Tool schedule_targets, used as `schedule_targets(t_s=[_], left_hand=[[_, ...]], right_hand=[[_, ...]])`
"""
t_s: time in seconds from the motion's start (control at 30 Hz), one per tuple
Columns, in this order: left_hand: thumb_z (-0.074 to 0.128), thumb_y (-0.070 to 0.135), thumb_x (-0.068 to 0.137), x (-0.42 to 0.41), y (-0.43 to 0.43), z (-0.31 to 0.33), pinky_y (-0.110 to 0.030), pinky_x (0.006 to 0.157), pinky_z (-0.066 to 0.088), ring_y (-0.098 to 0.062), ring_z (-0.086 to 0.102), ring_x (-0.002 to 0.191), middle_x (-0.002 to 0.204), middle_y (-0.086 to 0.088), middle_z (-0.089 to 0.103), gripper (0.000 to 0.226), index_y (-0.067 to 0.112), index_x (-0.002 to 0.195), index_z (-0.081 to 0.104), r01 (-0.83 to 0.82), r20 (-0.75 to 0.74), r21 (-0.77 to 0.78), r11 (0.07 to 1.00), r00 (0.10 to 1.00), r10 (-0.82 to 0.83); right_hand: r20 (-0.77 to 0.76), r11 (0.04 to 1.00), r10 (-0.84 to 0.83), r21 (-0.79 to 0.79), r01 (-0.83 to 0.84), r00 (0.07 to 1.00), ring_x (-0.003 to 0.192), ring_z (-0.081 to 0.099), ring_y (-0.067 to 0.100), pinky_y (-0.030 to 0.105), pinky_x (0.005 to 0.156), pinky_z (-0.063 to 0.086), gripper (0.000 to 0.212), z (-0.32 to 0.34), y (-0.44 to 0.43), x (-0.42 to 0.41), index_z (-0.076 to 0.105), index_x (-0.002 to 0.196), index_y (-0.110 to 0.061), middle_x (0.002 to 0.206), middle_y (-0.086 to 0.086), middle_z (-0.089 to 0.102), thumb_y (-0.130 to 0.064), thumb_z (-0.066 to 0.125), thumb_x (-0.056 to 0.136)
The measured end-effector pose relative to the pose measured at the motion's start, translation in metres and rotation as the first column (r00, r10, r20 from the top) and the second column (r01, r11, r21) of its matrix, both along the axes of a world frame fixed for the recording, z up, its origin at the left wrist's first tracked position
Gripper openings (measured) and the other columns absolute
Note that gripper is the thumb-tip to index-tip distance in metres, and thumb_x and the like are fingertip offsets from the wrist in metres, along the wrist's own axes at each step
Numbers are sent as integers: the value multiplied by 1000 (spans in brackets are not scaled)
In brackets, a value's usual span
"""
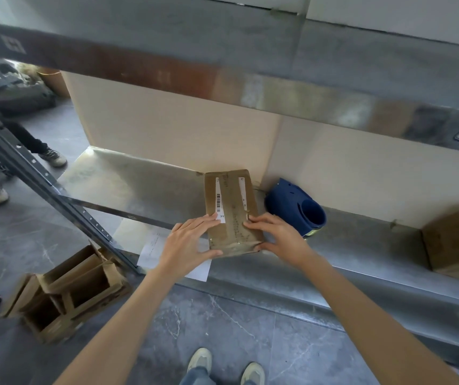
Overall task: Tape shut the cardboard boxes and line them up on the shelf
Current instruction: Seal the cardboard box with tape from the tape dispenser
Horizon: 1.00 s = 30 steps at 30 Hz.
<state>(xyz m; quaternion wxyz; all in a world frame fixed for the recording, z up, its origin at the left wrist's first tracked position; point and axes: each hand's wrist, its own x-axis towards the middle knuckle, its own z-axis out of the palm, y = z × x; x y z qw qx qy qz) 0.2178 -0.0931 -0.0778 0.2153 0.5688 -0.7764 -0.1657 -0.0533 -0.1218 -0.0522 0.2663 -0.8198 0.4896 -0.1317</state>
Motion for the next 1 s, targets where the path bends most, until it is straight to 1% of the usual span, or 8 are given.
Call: schedule_targets(t_s=[0.13, 0.27, 0.4, 0.47, 0.6, 0.8, 0.9, 1.0], left_hand=[[78, 57, 72, -2, 0, 1, -40, 106, 40, -11, 50, 130, 143, 12, 53, 75, 28, 137, 55, 15, -9, -66, 998, 1000, -15], [80, 56, 72, 0, 7, 0, -33, 107, 35, -9, 46, 130, 143, 12, 53, 75, 28, 137, 55, 24, -40, -42, 999, 999, -25], [80, 52, 74, 13, 11, 0, -29, 110, 32, -5, 42, 132, 144, 15, 49, 73, 28, 137, 53, 101, -81, 3, 995, 992, -101], [80, 46, 76, 22, 4, 4, -34, 114, 34, -3, 39, 133, 145, 16, 47, 73, 28, 140, 50, 136, -101, 29, 990, 986, -132], [81, 37, 76, 41, -31, 18, -45, 115, 30, -9, 37, 136, 148, 11, 45, 77, 29, 144, 46, 71, -133, 48, 996, 989, -64], [87, 50, 65, 52, -90, 25, -51, 111, 36, -22, 38, 139, 156, 5, 34, 104, 34, 150, 29, 80, -114, 124, 989, 991, -66], [89, 51, 61, 59, -104, 18, -52, 108, 41, -12, 38, 136, 155, 11, 32, 100, 33, 146, 37, 173, -202, 130, 976, 968, -145], [84, 60, 58, 61, -104, 11, -45, 107, 42, -11, 41, 132, 149, 11, 36, 90, 28, 136, 50, 176, -227, 66, 982, 961, -157]], right_hand=[[17, 1000, -24, -5, 24, 1000, 129, 43, 10, 33, 107, 42, 62, 1, 4, 5, 56, 136, -28, 138, -9, 49, -13, 78, 80], [145, 995, -96, 54, 89, 985, 132, 42, 10, 32, 111, 39, 59, 2, 5, 13, 62, 129, -22, 138, -7, 47, 1, 77, 77], [128, 994, -110, 28, 107, 986, 131, 43, 12, 32, 109, 41, 53, 4, 2, 16, 65, 126, -22, 140, -5, 46, 6, 70, 81], [132, 991, -134, 24, 132, 982, 127, 46, 10, 32, 108, 42, 51, 6, -2, 16, 67, 123, -23, 137, -6, 49, 8, 68, 82], [83, 994, -104, 45, 100, 991, 124, 47, 9, 33, 105, 43, 48, 12, -10, 14, 68, 121, -27, 135, -10, 49, 2, 70, 82], [39, 994, -107, 43, 105, 993, 119, 44, 0, 24, 103, 41, 47, 13, -13, 15, 65, 123, -30, 135, -13, 45, -18, 79, 80], [54, 992, -123, 44, 120, 991, 118, 42, -2, 10, 99, 35, 51, 10, -11, 16, 64, 123, -28, 133, -13, 45, -24, 83, 75], [76, 989, -149, 27, 147, 986, 118, 46, 3, 16, 99, 41, 46, 8, -13, 18, 67, 120, -24, 131, -11, 48, -18, 81, 77]])
